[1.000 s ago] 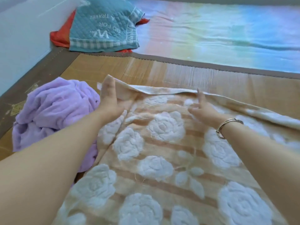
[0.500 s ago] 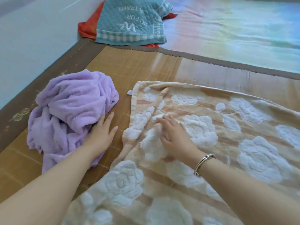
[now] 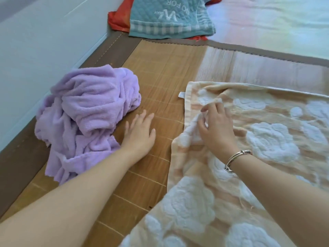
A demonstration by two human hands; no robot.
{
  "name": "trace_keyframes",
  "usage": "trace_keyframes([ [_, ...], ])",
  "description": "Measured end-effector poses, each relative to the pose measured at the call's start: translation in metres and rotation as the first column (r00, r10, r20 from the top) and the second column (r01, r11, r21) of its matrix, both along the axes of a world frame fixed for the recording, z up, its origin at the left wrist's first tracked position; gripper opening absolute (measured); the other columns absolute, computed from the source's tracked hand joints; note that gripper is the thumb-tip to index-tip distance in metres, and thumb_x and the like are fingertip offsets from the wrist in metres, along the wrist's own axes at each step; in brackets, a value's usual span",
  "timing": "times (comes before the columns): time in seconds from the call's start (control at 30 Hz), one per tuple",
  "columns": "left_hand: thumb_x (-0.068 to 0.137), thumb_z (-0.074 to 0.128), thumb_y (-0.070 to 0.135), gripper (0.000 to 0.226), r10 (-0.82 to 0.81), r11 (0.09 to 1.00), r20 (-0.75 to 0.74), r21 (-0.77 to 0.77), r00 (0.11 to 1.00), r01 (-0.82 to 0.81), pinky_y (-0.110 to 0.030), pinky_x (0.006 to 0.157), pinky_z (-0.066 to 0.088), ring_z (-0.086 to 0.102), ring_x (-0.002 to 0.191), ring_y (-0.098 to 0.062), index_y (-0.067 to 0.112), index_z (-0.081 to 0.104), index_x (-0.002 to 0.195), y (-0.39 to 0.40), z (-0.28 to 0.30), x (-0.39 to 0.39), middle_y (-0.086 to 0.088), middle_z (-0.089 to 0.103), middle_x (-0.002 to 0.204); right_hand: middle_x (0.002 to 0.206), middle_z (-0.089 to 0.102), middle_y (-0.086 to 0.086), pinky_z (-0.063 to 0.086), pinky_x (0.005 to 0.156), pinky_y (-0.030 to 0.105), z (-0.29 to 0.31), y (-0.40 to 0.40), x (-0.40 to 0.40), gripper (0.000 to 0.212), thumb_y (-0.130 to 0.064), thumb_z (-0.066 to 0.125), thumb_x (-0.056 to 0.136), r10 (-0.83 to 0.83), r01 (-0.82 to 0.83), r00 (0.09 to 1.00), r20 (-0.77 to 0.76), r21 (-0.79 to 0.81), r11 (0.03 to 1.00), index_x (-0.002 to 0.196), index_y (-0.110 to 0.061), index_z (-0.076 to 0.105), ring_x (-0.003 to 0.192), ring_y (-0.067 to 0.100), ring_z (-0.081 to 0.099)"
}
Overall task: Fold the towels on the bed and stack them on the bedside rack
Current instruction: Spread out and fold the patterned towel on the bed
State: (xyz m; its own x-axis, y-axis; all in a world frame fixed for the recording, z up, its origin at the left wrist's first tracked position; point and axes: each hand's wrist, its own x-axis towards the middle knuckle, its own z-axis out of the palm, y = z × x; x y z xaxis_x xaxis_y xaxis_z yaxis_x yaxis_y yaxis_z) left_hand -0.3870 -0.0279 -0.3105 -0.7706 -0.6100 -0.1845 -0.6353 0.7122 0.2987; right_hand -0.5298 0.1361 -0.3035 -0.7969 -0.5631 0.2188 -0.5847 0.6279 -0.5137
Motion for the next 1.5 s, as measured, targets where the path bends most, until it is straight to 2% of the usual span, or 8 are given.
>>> trace_keyframes([
  [0.13, 0.098, 0.035, 0.047, 0.057, -0.063, 0.978, -0.029, 0.197, 0.998, 0.068, -0.046, 0.117, -0.005, -0.002, 0.149, -0.015, 0.033, 0.018, 0.151, 0.034, 0.001, -0.041, 0.011, 0.003, 0.161, 0.134, 0.053, -0.001, 0.015, 0.114, 0.035, 0.005, -0.005, -0.02, 0.037, -0.02, 0.039, 0.096, 0.18, -0.188, 0.98, 0.08, 0.119, 0.975, 0.132, -0.016, 0.048, 0.141, 0.019, 0.027],
  [0.33, 0.103, 0.028, 0.037, 0.049, 0.051, 0.944, -0.003, 0.327, 0.999, -0.047, -0.051, 0.117, -0.002, 0.003, 0.148, -0.011, 0.027, 0.026, 0.15, -0.026, -0.004, -0.059, 0.013, 0.01, 0.16, 0.143, 0.047, -0.002, -0.005, 0.117, 0.044, 0.004, -0.041, -0.044, 0.048, -0.027, 0.025, 0.097, 0.268, -0.335, 0.935, 0.232, 0.335, 0.881, 0.146, -0.024, 0.028, 0.146, 0.012, 0.015],
  [0.6, 0.098, 0.035, 0.05, 0.059, -0.005, 0.91, -0.069, 0.414, 0.998, 0.033, -0.048, 0.116, -0.007, 0.0, 0.148, -0.011, 0.026, 0.024, 0.151, -0.037, -0.012, -0.052, 0.013, 0.008, 0.159, 0.161, 0.005, -0.003, 0.003, 0.118, 0.049, 0.01, -0.11, -0.075, 0.055, -0.028, 0.024, 0.099, 0.194, -0.317, 0.922, 0.334, 0.368, 0.874, 0.152, -0.03, 0.012, 0.148, 0.017, 0.001],
  [0.73, 0.085, 0.055, 0.059, 0.085, -0.079, 0.935, -0.053, 0.341, 0.995, 0.093, -0.046, 0.116, -0.008, -0.004, 0.148, -0.011, 0.028, 0.014, 0.153, -0.03, -0.015, -0.045, 0.015, 0.001, 0.16, 0.154, 0.028, -0.002, 0.016, 0.116, 0.05, 0.007, -0.1, -0.076, 0.05, -0.024, 0.031, 0.097, 0.236, -0.324, 0.92, 0.312, 0.272, 0.906, 0.147, -0.022, 0.03, 0.145, 0.017, 0.019],
  [0.83, 0.086, 0.059, 0.053, 0.085, -0.071, 0.945, -0.05, 0.317, 0.996, 0.083, -0.048, 0.117, -0.006, -0.003, 0.148, -0.012, 0.027, 0.014, 0.153, -0.029, -0.01, -0.044, 0.013, 0.001, 0.16, 0.121, 0.055, 0.005, 0.036, 0.103, 0.042, 0.009, -0.077, -0.071, 0.032, -0.019, 0.037, 0.093, 0.211, -0.246, 0.957, 0.202, 0.169, 0.954, 0.122, -0.014, 0.05, 0.12, 0.026, 0.047],
  [1.1, 0.084, 0.041, 0.001, 0.084, -0.084, 0.976, -0.097, 0.194, 0.992, 0.101, -0.042, 0.118, -0.008, -0.01, 0.148, -0.012, 0.037, 0.006, 0.152, 0.028, 0.018, -0.07, 0.012, -0.009, 0.16, 0.131, 0.05, 0.01, 0.036, 0.099, 0.039, 0.016, 0.022, -0.087, 0.039, -0.019, 0.042, 0.093, -0.049, 0.016, 0.991, 0.123, 0.256, 0.967, 0.13, -0.009, 0.047, 0.121, 0.03, 0.046],
  [1.3, 0.095, 0.038, 0.011, 0.06, -0.28, 0.929, -0.127, 0.212, 0.952, 0.302, -0.039, 0.118, -0.007, -0.01, 0.148, -0.014, 0.032, 0.025, 0.149, 0.101, 0.035, -0.131, 0.009, -0.002, 0.161, 0.128, 0.05, 0.016, 0.038, 0.094, 0.042, 0.023, 0.123, -0.138, 0.036, -0.021, 0.043, 0.093, -0.406, 0.358, 0.906, 0.12, 0.294, 0.886, 0.125, -0.005, 0.05, 0.118, 0.034, 0.045],
  [1.5, 0.096, 0.042, 0.016, 0.052, -0.379, 0.903, -0.065, 0.192, 0.923, 0.384, -0.043, 0.12, -0.001, -0.003, 0.149, -0.015, 0.024, 0.032, 0.147, 0.157, 0.038, -0.202, 0.007, 0.008, 0.161, 0.13, 0.048, 0.018, 0.036, 0.098, 0.042, 0.019, 0.205, -0.185, 0.037, -0.022, 0.04, 0.093, -0.52, 0.457, 0.85, 0.088, 0.368, 0.809, 0.123, -0.003, 0.053, 0.123, 0.035, 0.041],
])
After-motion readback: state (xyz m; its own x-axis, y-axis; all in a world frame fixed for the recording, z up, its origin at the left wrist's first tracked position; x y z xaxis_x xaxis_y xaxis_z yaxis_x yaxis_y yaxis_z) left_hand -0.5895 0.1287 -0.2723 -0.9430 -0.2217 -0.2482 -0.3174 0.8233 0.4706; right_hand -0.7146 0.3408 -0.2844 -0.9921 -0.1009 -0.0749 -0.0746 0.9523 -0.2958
